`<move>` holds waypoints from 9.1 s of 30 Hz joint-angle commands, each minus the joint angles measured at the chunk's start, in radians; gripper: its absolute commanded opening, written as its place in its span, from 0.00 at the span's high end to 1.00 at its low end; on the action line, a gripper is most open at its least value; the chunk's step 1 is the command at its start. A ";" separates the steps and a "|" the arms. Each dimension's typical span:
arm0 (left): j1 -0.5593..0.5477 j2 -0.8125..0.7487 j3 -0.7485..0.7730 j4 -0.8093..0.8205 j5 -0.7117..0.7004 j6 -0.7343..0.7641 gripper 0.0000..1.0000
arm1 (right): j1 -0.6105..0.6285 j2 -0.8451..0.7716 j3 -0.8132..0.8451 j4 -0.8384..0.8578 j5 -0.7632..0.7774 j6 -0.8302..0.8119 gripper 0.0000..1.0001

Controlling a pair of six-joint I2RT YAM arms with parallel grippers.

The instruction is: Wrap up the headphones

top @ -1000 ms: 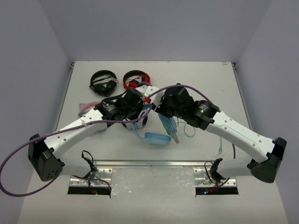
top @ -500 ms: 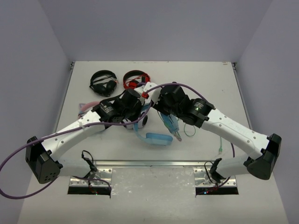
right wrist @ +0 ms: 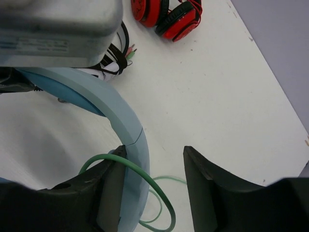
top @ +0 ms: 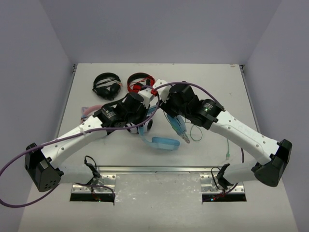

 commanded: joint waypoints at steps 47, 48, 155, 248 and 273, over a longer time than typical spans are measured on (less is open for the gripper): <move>-0.012 -0.183 0.124 -0.007 -0.154 -0.173 1.00 | -0.527 -0.292 -0.211 0.102 -0.747 0.268 0.24; -0.012 -0.180 0.147 -0.024 -0.174 -0.205 1.00 | -0.527 -0.303 -0.232 0.138 -0.827 0.263 0.22; -0.154 -0.237 -0.392 0.712 -0.482 -0.075 1.00 | -0.022 -0.256 -0.142 0.249 0.122 -0.271 0.93; -0.364 -0.237 0.164 0.850 -1.216 -0.126 1.00 | 0.312 -0.211 -0.843 1.271 -0.299 0.420 0.99; 0.192 -0.086 -0.070 0.584 -0.715 -0.251 1.00 | 0.612 -0.257 -0.296 0.412 0.182 -0.056 0.99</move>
